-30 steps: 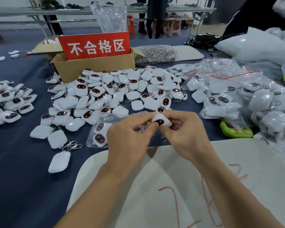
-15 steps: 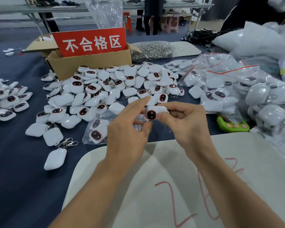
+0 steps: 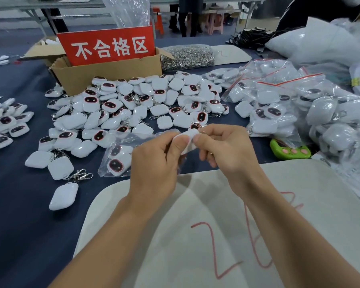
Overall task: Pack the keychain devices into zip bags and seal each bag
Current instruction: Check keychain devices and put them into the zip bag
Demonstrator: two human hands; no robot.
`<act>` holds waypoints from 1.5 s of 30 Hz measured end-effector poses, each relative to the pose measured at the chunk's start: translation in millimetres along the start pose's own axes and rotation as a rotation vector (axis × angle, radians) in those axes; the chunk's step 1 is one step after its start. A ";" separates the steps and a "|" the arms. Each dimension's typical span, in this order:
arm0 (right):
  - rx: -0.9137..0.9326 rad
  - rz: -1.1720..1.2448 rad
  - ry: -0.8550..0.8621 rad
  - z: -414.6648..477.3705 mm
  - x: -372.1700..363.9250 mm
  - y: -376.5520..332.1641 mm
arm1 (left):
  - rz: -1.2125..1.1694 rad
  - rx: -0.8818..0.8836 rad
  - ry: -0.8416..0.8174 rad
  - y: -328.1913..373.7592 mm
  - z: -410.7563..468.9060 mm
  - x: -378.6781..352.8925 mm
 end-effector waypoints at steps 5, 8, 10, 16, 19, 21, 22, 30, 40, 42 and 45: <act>-0.079 0.021 0.025 -0.3 1.9 6.7 | -0.125 0.092 -0.027 -6.4 2.3 -4.1; -0.076 0.030 0.013 -0.4 0.4 7.5 | -0.215 0.085 -0.062 -3.4 3.6 -6.3; -0.064 0.038 0.014 0.6 -0.6 7.4 | -0.285 0.084 -0.055 -1.9 4.5 -6.3; -0.082 0.007 -0.025 1.5 -2.9 10.4 | -0.237 0.092 0.046 -11.1 3.3 1.9; -0.170 0.175 -0.004 2.9 1.1 12.5 | -0.110 0.052 0.131 -13.1 4.5 18.3; -0.273 0.361 0.031 4.0 5.7 17.3 | -0.012 0.042 0.174 -15.5 6.9 29.4; -0.312 0.426 0.033 3.6 5.9 18.9 | 0.060 0.044 0.187 -16.7 7.7 32.8; -0.311 0.358 0.065 4.5 5.8 23.4 | 0.862 0.296 -0.099 -26.1 -0.1 5.9; -0.117 -0.191 0.130 6.0 -8.2 22.1 | 0.537 0.198 -0.090 -17.0 0.0 5.8; -0.111 -0.141 0.076 6.4 -17.6 21.0 | 0.507 0.120 -0.073 -11.2 0.0 5.1; -0.056 0.024 -0.188 5.0 -42.5 12.9 | 0.511 0.052 -0.065 -6.7 -1.1 4.1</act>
Point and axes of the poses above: each hand's wrist, its own z-axis towards the middle knuckle, its own x-axis out of the back of the hand, y = z × x, the point moved 7 cm from there along z, towards the middle knuckle, and after that the axes turned 9 degrees about -z, right-handed, at the moved point
